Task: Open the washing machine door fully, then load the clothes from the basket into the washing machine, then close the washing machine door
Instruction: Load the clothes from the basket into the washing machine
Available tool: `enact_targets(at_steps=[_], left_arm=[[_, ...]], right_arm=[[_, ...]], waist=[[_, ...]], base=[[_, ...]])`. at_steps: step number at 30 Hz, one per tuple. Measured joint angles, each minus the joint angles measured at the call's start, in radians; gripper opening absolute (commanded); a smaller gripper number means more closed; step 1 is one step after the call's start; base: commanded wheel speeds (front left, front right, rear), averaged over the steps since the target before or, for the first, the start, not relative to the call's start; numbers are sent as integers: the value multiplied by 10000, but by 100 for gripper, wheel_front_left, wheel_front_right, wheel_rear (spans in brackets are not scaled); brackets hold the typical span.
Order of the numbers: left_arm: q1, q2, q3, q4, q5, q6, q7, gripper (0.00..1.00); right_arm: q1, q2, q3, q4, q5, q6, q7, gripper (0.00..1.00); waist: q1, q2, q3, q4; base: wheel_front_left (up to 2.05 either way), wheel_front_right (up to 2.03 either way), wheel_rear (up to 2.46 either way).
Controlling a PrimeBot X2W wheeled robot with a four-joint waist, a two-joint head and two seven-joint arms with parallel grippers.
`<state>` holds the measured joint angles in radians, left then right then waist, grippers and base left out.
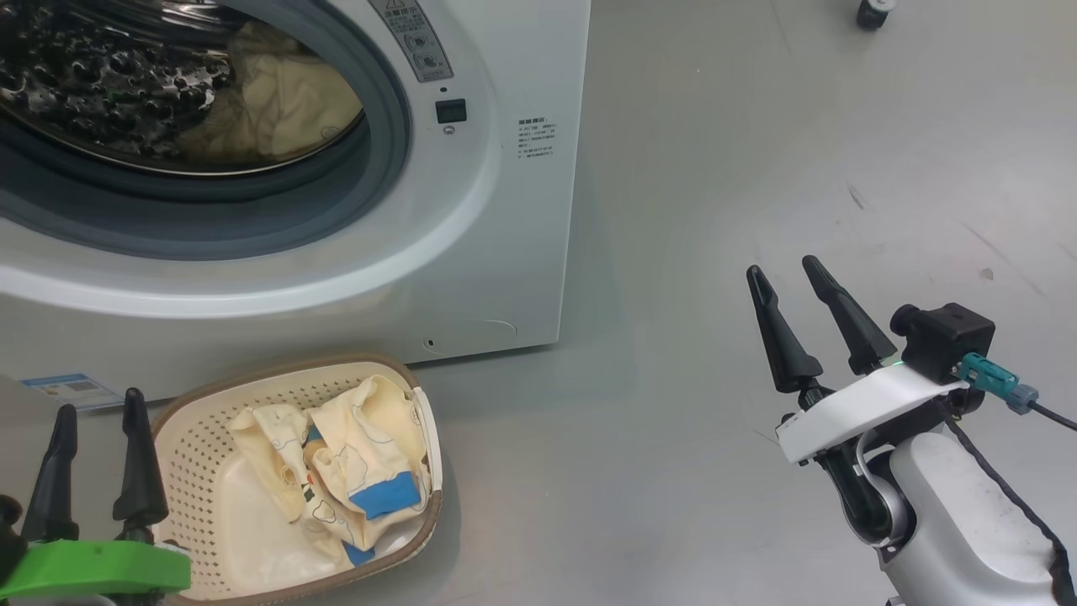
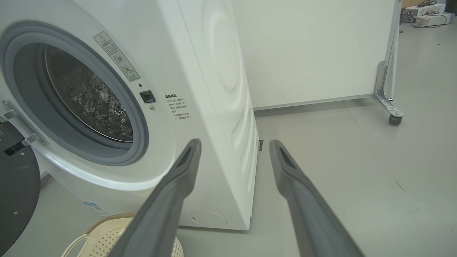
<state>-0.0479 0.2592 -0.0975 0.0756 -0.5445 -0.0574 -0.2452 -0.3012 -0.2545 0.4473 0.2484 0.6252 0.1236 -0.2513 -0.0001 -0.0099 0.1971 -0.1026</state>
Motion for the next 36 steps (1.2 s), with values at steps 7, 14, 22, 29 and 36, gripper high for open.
enact_targets(at_steps=[7,14,22,29,36], left_arm=[[-18,90,27,-73,-2,0,117,100],[-99,230,59,-58,-35,-13,261,100],[-411,401,102,-29,-105,-27,443,100],[-682,581,144,46,-188,-61,610,100],[-1077,706,232,259,-284,-150,729,100]], right_arm=[[-231,46,0,-90,-6,0,0,100],[-468,173,-31,-150,-19,0,0,100],[-719,357,-25,-222,-100,0,0,100],[-1038,514,0,-359,-188,0,0,100],[-1375,681,13,-439,-282,0,0,100]], waist=[[0,-1,571,-122],[1,0,1138,-277],[1,0,1835,-444],[1,0,2511,-586],[2,0,3213,-719]], base=[[0,0,0],[0,0,0],[0,0,0],[0,0,0],[0,0,0]])
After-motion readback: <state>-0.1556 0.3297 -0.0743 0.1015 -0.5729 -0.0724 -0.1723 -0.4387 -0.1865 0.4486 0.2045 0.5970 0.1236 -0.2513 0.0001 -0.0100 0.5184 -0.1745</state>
